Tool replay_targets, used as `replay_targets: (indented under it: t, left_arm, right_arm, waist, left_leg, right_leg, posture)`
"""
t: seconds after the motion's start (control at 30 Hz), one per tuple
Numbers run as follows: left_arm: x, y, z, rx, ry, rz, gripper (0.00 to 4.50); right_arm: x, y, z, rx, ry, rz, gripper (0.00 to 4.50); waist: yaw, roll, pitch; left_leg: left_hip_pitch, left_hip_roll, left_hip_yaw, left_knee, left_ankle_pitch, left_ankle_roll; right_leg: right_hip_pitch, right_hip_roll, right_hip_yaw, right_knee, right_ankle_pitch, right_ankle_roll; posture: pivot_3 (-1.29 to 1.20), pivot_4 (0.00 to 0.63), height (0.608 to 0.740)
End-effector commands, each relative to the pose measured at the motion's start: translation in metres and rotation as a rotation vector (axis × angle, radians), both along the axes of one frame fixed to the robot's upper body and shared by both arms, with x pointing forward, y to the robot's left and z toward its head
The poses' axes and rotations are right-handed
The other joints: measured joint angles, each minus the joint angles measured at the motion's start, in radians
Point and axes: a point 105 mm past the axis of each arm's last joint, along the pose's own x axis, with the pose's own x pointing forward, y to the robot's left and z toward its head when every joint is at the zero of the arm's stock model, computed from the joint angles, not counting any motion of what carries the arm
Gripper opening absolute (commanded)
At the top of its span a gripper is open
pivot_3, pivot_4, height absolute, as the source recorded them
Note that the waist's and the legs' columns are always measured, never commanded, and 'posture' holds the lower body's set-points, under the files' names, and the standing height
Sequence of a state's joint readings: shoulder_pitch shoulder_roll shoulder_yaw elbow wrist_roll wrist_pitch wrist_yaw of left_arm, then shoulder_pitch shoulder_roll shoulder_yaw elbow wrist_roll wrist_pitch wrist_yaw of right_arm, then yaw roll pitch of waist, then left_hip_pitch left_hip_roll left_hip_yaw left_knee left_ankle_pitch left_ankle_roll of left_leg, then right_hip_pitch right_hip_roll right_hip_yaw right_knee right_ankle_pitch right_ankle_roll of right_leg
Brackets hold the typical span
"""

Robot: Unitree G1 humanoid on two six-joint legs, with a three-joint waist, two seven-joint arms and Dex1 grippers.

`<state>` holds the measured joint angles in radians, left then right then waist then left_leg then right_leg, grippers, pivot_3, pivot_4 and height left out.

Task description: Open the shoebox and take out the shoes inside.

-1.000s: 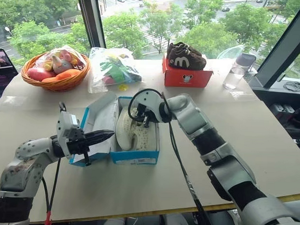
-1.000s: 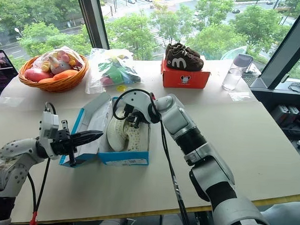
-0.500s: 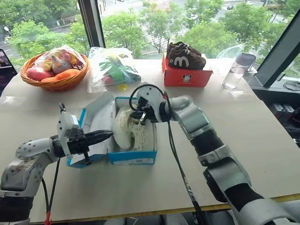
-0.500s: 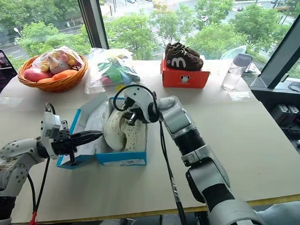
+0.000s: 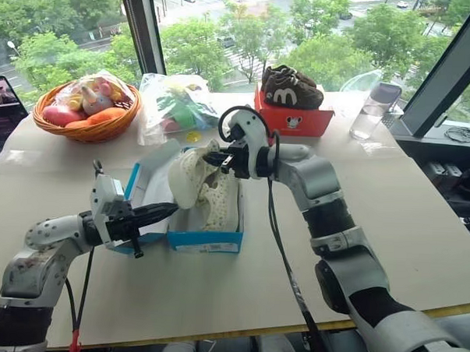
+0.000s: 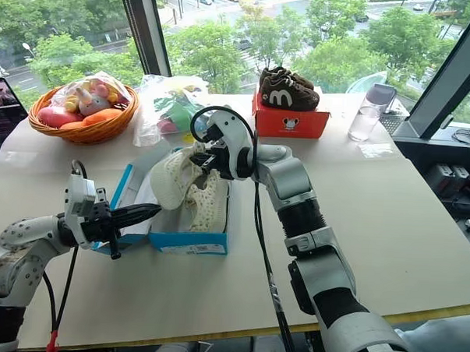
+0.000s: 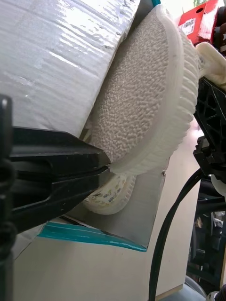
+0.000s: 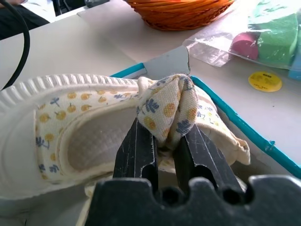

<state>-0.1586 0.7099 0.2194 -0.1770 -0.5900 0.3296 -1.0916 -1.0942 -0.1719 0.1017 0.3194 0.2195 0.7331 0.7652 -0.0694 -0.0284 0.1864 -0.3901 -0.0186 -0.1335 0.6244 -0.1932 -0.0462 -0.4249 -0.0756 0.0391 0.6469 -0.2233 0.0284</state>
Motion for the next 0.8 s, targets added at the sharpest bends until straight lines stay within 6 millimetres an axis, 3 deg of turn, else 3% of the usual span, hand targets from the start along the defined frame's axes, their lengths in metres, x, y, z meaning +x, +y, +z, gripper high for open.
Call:
replay_targets:
  t: [0.03, 0.3, 0.43, 0.53, 0.67, 0.8]
  left_arm:
    - [0.001, 0.003, 0.011, 0.007, -0.047, 0.004, 0.0]
    - [0.001, 0.002, 0.013, -0.003, -0.052, -0.001, 0.0]
    - [0.002, 0.001, 0.013, -0.008, -0.055, -0.003, 0.0]
    - [0.002, 0.0, 0.014, -0.014, -0.058, -0.004, 0.0]
    - [0.004, -0.002, 0.014, -0.017, -0.06, -0.009, 0.0]
    - [0.006, -0.004, 0.015, -0.023, -0.066, -0.014, 0.0]
  right_arm:
    - [-0.012, -0.005, 0.058, 0.099, -0.134, 0.038, 0.42]
    - [-0.01, -0.028, 0.092, 0.18, -0.169, -0.003, 0.42]
    - [-0.012, -0.056, 0.12, 0.224, -0.203, -0.049, 0.42]
    - [-0.007, -0.087, 0.135, 0.213, -0.248, -0.139, 0.42]
    - [-0.002, -0.126, 0.131, 0.128, -0.265, -0.239, 0.42]
    - [0.001, -0.165, 0.101, -0.044, -0.246, -0.312, 0.42]
  waist:
    - [0.0, 0.0, 0.0]
    - [0.0, 0.001, 0.0]
    - [0.006, 0.002, 0.002]
    - [0.007, 0.003, 0.002]
    - [0.008, 0.003, 0.002]
    - [0.007, 0.003, 0.003]
  left_leg:
    - [0.0, 0.0, 0.0, 0.0, 0.0, 0.0]
    - [0.0, 0.0, 0.0, 0.0, 0.0, 0.0]
    - [-0.001, 0.0, 0.0, 0.0, 0.0, 0.0]
    - [-0.001, 0.0, 0.0, 0.0, 0.0, 0.0]
    - [-0.001, 0.0, 0.0, 0.0, 0.0, 0.0]
    - [-0.001, 0.0, 0.001, 0.0, 0.0, 0.0]
  right_leg:
    - [0.0, 0.0, 0.0, 0.0, 0.0, 0.0]
    - [0.0, 0.0, 0.0, 0.0, -0.003, 0.005]
    - [0.0, 0.0, 0.0, 0.0, -0.003, 0.005]
    - [0.0, 0.0, 0.0, -0.001, -0.003, 0.005]
    - [0.001, -0.001, 0.0, -0.001, -0.003, 0.005]
    - [0.001, 0.0, 0.0, -0.002, -0.003, 0.006]
  posture:
    - [0.0, 0.15, 0.74]
    - [0.0, 0.15, 0.74]
    - [0.0, 0.15, 0.74]
    - [0.0, 0.15, 0.74]
    - [0.0, 0.15, 0.74]
    - [0.0, 0.15, 0.74]
